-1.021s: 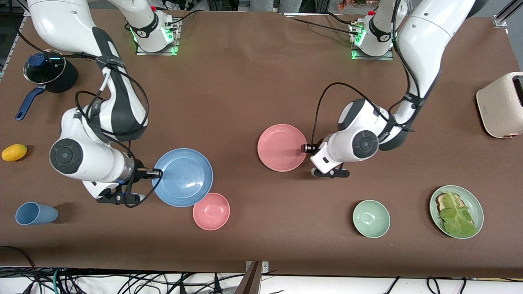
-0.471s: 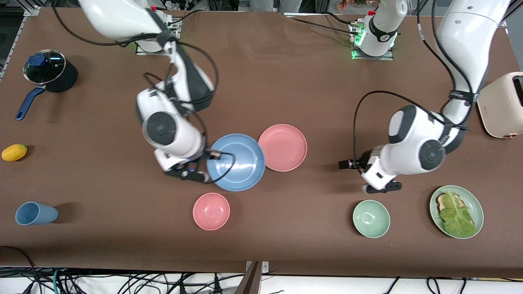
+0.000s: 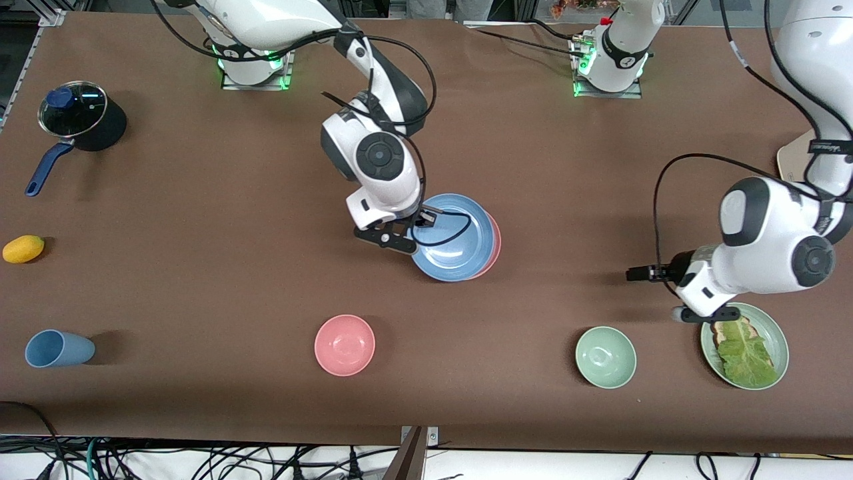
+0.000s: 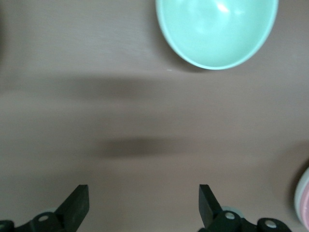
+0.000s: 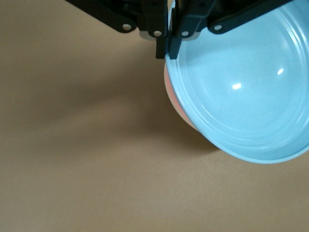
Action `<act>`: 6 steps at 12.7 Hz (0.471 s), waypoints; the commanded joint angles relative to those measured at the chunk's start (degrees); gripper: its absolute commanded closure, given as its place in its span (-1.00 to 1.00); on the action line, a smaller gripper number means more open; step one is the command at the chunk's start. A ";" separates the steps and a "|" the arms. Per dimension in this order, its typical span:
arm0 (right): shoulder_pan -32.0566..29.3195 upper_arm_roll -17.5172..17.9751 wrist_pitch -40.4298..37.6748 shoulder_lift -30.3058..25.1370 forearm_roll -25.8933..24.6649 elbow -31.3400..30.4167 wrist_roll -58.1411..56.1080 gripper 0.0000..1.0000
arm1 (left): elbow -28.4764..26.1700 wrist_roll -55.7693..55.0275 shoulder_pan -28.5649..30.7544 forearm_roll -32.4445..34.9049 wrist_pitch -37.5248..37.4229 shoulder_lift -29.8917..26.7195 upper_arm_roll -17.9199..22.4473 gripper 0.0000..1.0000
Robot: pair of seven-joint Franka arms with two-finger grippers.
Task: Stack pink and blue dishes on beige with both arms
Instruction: 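Carry the blue plate onto the pink plate while the left gripper withdraws, then open the right gripper and lift it away from the blue plate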
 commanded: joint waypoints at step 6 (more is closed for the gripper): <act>2.68 -0.43 9.22 1.50 -0.47 -5.80 6.10 1.00 | -3.93 9.47 -3.91 -5.52 -12.98 -19.76 11.33 -1.00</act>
